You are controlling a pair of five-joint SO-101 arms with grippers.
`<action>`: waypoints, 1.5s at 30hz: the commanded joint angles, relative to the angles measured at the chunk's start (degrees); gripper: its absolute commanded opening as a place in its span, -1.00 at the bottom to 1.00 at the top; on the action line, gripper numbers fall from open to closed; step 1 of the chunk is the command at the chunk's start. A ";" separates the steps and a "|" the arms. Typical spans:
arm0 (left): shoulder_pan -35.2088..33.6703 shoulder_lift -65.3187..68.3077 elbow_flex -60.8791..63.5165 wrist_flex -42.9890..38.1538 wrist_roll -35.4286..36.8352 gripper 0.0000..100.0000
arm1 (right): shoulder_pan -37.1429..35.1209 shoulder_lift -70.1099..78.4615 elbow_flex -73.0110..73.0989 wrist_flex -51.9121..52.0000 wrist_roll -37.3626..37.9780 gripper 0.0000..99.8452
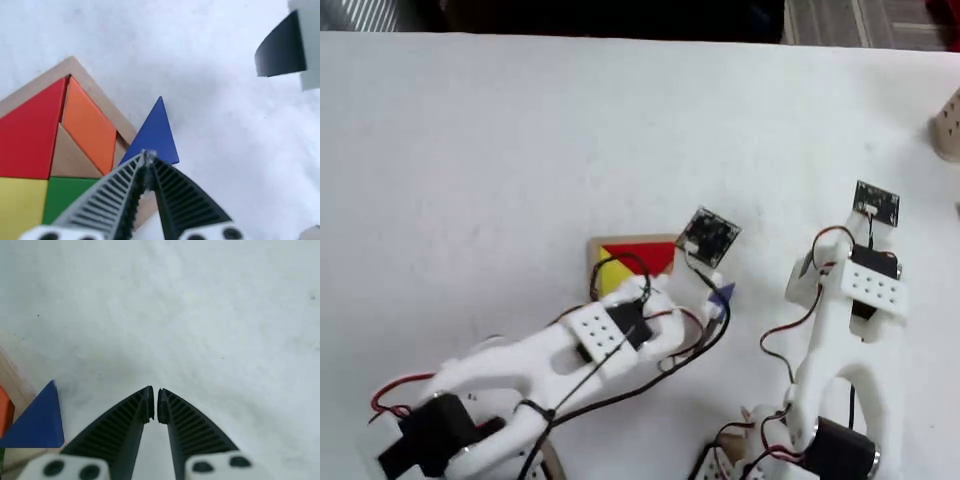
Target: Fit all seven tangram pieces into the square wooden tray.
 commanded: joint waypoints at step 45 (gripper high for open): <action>-11.56 0.48 -0.79 -0.09 0.18 -0.96 | -8.22 -2.07 3.78 -4.09 0.53 -0.96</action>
